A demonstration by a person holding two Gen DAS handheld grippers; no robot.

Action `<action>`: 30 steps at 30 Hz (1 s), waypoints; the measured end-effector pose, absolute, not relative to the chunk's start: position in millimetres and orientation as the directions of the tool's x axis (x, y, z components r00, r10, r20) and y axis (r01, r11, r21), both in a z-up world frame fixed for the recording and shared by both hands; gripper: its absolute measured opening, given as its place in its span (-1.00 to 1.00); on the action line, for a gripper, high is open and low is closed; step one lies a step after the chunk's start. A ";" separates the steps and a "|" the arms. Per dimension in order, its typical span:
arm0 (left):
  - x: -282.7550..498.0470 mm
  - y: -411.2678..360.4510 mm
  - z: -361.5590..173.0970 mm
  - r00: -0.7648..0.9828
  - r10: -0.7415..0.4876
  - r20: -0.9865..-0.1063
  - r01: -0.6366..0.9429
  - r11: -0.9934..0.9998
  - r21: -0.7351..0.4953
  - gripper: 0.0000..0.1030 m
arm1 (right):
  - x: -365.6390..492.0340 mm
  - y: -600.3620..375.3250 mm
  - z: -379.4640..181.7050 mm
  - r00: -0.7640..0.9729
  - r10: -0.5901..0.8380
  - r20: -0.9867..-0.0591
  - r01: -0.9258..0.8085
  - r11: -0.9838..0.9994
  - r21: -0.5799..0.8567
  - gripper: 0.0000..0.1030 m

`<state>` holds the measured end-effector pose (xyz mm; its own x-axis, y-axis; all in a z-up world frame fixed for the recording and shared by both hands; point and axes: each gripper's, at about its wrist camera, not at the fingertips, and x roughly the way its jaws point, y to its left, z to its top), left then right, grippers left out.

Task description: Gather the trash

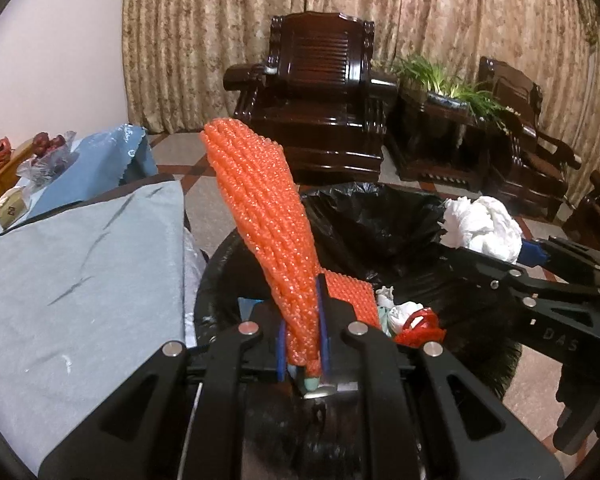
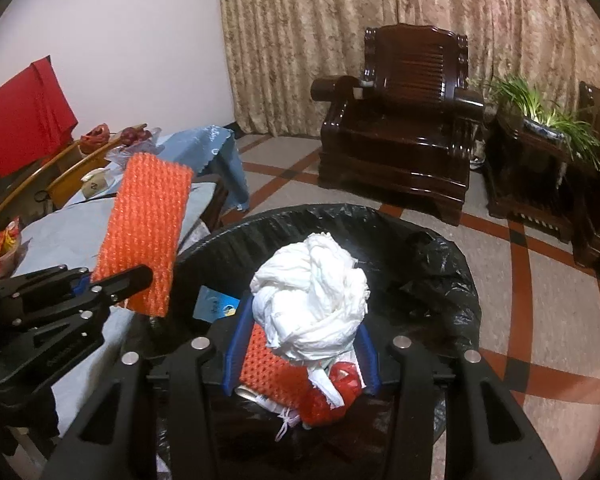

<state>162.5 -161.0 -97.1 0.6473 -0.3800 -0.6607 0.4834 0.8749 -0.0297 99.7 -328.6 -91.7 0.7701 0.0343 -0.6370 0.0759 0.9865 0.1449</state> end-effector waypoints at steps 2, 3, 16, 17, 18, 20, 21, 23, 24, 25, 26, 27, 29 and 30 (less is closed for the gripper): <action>169.1 -166.9 -101.5 0.643 -0.380 -0.665 0.491 0.871 -0.023 -0.78 | 102.4 -331.6 -92.9 0.770 0.029 -0.638 0.081 0.986 0.143 -0.10; 171.7 -169.6 -103.4 0.641 -0.382 -0.666 0.495 0.869 -0.023 -0.78 | 104.0 -333.1 -93.1 0.769 0.027 -0.639 0.083 0.986 0.142 -0.10; 190.0 -184.1 -110.3 0.595 -0.437 -0.675 0.551 0.833 -0.053 0.18 | 110.0 -349.6 -94.9 0.775 -0.016 -0.631 0.113 0.987 0.114 0.43; 189.2 -181.7 -109.1 0.595 -0.441 -0.672 0.551 0.833 -0.059 0.19 | 108.3 -349.5 -93.7 0.779 -0.019 -0.627 0.113 0.987 0.110 0.58; 188.1 -179.5 -107.5 0.595 -0.444 -0.670 0.550 0.833 -0.063 0.22 | 106.8 -349.5 -92.6 0.783 -0.025 -0.622 0.115 0.988 0.106 0.70; 185.6 -176.7 -103.3 0.605 -0.444 -0.661 0.545 0.836 -0.063 0.39 | 103.0 -349.4 -89.8 0.787 -0.031 -0.617 0.122 0.987 0.105 0.75; 183.6 -173.9 -100.7 0.612 -0.442 -0.656 0.541 0.839 -0.061 0.43 | 101.4 -349.3 -88.0 0.788 -0.031 -0.615 0.123 0.987 0.107 0.78; 177.7 -165.5 -94.5 0.633 -0.427 -0.646 0.525 0.850 -0.048 0.58 | 96.3 -347.9 -83.5 0.795 -0.036 -0.606 0.127 0.986 0.108 0.88; 173.9 -160.3 -90.7 0.644 -0.421 -0.638 0.516 0.855 -0.044 0.61 | 94.4 -347.2 -80.9 0.797 -0.034 -0.603 0.125 0.986 0.111 0.88; 171.6 -156.4 -87.6 0.652 -0.418 -0.633 0.510 0.859 -0.042 0.68 | 90.7 -345.5 -77.5 0.800 -0.027 -0.599 0.121 0.986 0.117 0.88; 168.0 -150.6 -83.9 0.662 -0.411 -0.627 0.500 0.865 -0.040 0.73 | 88.9 -345.4 -75.9 0.801 -0.024 -0.598 0.118 0.986 0.120 0.88; 162.7 -143.7 -79.8 0.674 -0.399 -0.622 0.486 0.873 -0.034 0.75 | 85.3 -343.2 -72.3 0.804 -0.017 -0.595 0.113 0.986 0.125 0.88; 156.4 -133.4 -72.6 0.686 -0.388 -0.615 0.474 0.880 -0.027 0.77 | 80.2 -337.9 -66.9 0.808 0.001 -0.589 0.098 0.986 0.136 0.88; 153.0 -128.0 -68.9 0.692 -0.382 -0.613 0.466 0.884 -0.025 0.78 | 76.7 -333.2 -63.4 0.811 0.013 -0.585 0.087 0.986 0.142 0.88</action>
